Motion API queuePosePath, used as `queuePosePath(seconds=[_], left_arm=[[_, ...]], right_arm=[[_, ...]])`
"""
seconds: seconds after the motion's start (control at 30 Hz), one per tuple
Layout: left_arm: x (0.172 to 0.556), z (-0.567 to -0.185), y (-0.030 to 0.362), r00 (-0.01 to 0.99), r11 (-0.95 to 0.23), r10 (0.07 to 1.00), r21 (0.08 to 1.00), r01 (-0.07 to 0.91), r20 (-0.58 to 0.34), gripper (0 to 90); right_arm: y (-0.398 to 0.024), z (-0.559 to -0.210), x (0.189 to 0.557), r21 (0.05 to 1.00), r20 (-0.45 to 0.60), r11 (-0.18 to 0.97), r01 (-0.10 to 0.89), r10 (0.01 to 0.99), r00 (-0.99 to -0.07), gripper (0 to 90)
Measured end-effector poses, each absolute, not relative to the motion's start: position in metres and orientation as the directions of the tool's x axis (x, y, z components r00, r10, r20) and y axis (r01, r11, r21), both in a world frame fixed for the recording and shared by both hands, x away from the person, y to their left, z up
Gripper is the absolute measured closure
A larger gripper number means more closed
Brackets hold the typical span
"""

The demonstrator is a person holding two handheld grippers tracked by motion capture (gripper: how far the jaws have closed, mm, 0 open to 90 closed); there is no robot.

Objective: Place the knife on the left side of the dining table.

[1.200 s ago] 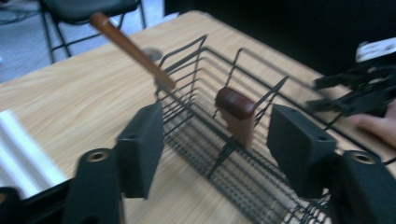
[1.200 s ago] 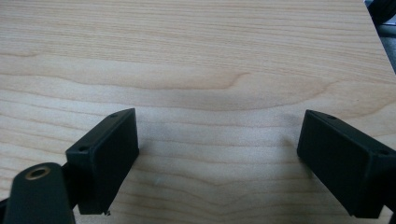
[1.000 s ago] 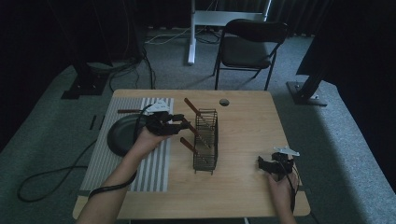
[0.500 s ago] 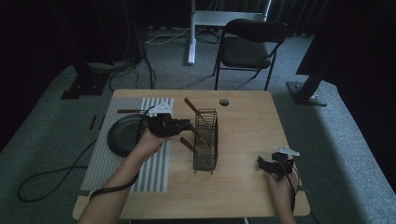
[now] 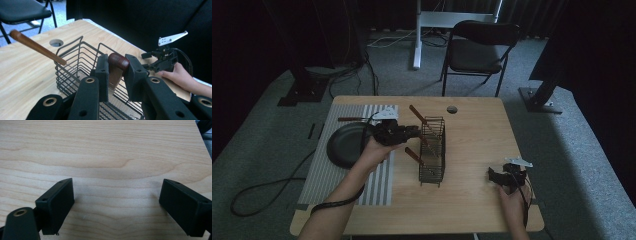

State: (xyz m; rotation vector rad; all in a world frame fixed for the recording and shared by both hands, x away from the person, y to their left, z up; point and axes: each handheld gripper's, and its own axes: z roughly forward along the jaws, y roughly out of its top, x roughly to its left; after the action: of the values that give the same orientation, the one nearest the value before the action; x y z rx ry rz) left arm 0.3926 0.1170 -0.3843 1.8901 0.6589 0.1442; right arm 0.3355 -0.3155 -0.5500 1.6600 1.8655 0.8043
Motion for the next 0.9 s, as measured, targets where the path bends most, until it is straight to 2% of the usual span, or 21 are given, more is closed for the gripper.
queuePosePath(seconds=[0.9], left_arm=[[0.359,-0.329,0.134,0.846,-0.2,0.51,0.935,0.294,-0.157,75.5]], right_arm=[[-0.315,-0.55,0.335,0.72,0.011,0.076,0.69,0.993,-0.12,11.6]])
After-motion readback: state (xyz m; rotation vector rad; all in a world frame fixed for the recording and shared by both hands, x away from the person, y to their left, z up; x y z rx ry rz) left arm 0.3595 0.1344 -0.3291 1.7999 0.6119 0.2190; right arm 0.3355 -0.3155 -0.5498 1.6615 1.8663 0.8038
